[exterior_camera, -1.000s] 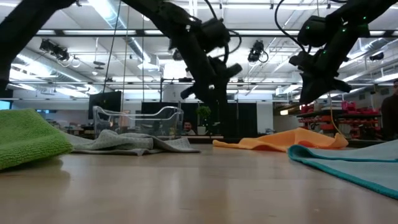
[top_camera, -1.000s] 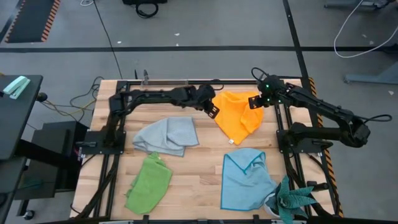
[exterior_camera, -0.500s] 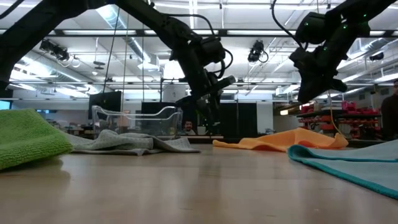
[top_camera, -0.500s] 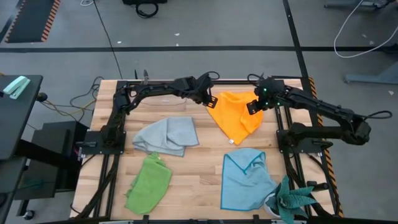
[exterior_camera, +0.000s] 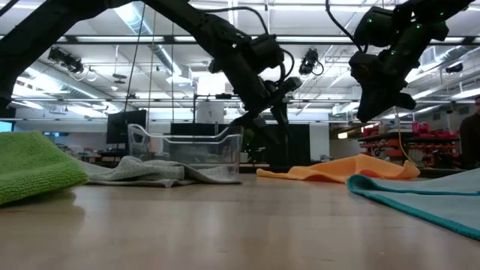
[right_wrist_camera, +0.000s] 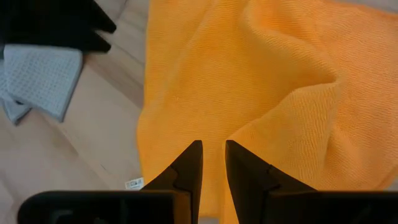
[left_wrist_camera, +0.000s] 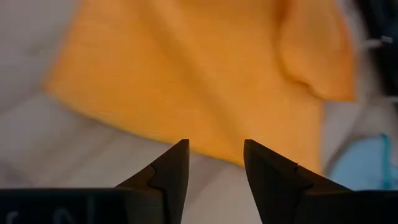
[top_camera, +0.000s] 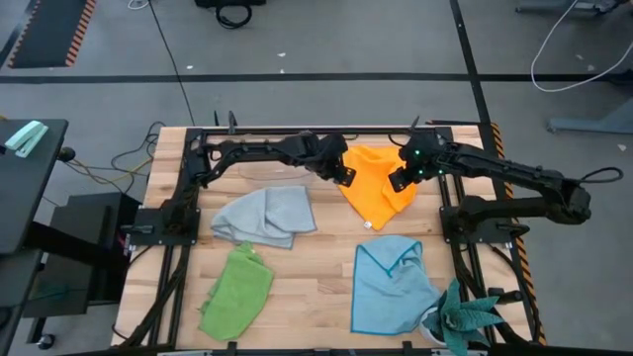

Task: Fold microfiber towels
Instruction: Adjust the transparent bin

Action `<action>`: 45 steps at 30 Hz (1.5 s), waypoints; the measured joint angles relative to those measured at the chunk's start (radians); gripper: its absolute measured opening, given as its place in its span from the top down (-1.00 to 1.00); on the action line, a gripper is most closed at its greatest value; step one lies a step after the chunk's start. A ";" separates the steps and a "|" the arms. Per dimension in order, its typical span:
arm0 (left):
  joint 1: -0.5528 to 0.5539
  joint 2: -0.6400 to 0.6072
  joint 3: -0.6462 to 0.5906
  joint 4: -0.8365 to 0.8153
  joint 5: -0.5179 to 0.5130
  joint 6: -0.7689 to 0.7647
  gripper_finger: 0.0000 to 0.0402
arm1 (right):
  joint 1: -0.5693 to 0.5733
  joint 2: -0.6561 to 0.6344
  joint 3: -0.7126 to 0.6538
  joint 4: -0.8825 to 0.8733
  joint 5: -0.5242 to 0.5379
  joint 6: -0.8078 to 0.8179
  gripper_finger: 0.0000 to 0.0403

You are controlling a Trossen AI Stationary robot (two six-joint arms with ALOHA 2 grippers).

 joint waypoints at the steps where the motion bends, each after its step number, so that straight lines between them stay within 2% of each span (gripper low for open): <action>1: -0.008 0.000 0.000 -0.002 -0.022 0.002 0.20 | 0.004 0.000 0.000 0.000 0.000 0.000 0.62; 6: -0.015 0.000 0.000 -0.015 -0.106 0.025 0.23 | 0.010 0.000 0.000 0.000 0.000 -0.001 0.62; 9: 0.003 0.000 0.000 -0.090 -0.112 0.025 0.26 | 0.010 0.000 0.000 0.000 0.000 -0.002 0.62; 14: 0.045 0.000 0.000 -0.235 -0.197 0.033 0.30 | 0.010 0.000 0.000 0.000 0.000 -0.002 0.62; 17: 0.073 0.000 0.000 -0.276 -0.207 0.034 0.30 | 0.010 0.000 0.000 0.000 0.000 -0.003 0.62; 26: 0.134 -0.002 0.000 -0.277 -0.207 0.048 0.26 | 0.010 0.000 0.000 0.000 0.000 -0.003 0.62; 32: 0.170 -0.002 0.000 -0.276 -0.251 0.056 0.31 | 0.010 0.000 0.000 0.000 0.000 -0.003 0.62; 45: 0.281 -0.002 0.000 -0.273 -0.259 0.087 0.36 | 0.010 0.000 0.000 0.001 0.000 0.006 0.62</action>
